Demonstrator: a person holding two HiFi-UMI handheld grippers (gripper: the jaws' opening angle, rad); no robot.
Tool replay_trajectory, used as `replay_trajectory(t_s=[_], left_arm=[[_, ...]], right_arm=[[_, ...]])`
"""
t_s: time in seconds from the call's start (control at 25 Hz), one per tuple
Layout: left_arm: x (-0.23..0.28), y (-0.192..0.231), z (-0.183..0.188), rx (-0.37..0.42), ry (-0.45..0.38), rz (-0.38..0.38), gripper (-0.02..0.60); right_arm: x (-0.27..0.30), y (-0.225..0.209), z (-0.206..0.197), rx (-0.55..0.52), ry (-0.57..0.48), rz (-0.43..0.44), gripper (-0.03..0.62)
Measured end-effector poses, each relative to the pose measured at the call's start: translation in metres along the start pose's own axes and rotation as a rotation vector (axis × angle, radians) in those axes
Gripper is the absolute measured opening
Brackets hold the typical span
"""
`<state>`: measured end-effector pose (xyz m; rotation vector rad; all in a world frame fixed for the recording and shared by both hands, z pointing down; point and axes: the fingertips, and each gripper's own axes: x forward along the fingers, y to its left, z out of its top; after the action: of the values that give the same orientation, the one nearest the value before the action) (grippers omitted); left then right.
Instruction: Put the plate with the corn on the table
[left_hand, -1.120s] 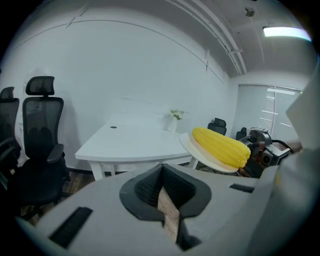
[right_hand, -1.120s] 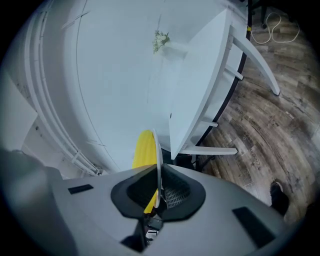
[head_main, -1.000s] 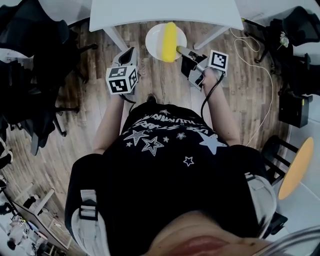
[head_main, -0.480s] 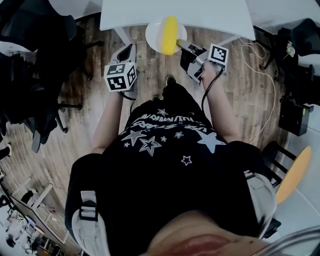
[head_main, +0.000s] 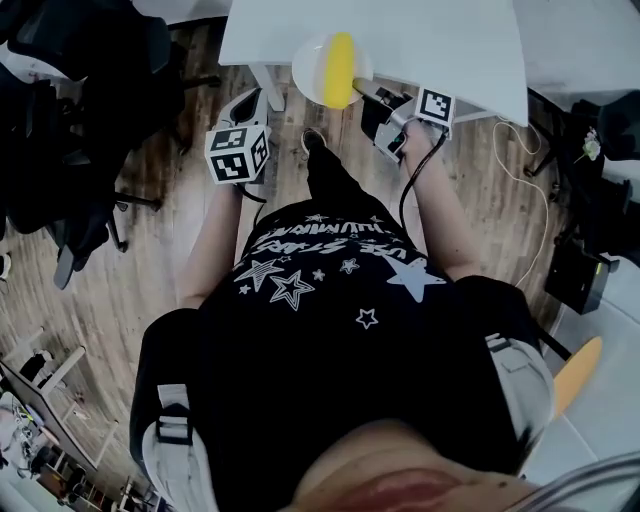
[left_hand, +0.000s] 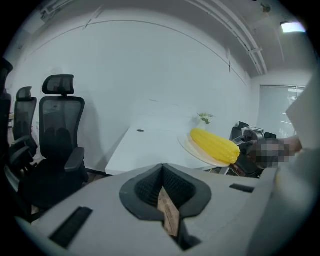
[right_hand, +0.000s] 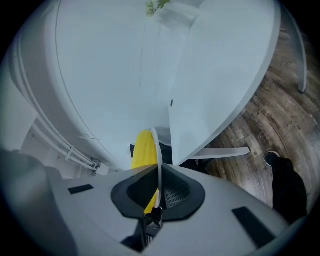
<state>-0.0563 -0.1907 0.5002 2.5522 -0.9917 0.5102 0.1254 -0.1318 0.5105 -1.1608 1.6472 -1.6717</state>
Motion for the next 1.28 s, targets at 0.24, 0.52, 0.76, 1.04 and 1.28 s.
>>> replay_trajectory(t_s=[0.24, 0.52, 0.76, 1.04, 1.28], left_arm=[[0.015, 0.013, 0.010, 0.001, 0.001, 0.056, 0.005], [0.049, 0.048, 0.037, -0.006, -0.006, 0.106, 0.005], [0.080, 0.071, 0.050, -0.033, -0.001, 0.167, 0.005], [0.110, 0.106, 0.063, -0.075, 0.000, 0.239, 0.005], [0.133, 0.126, 0.067, -0.089, 0.016, 0.282, 0.005]], right_arm=[[0.031, 0.001, 0.022, -0.010, 0.065, 0.026, 0.015], [0.090, 0.007, 0.060, -0.044, 0.156, 0.026, 0.015], [0.132, 0.005, 0.083, -0.027, 0.193, 0.046, 0.015], [0.182, 0.007, 0.101, -0.029, 0.212, 0.047, 0.015], [0.211, -0.003, 0.121, -0.033, 0.211, 0.028, 0.015]])
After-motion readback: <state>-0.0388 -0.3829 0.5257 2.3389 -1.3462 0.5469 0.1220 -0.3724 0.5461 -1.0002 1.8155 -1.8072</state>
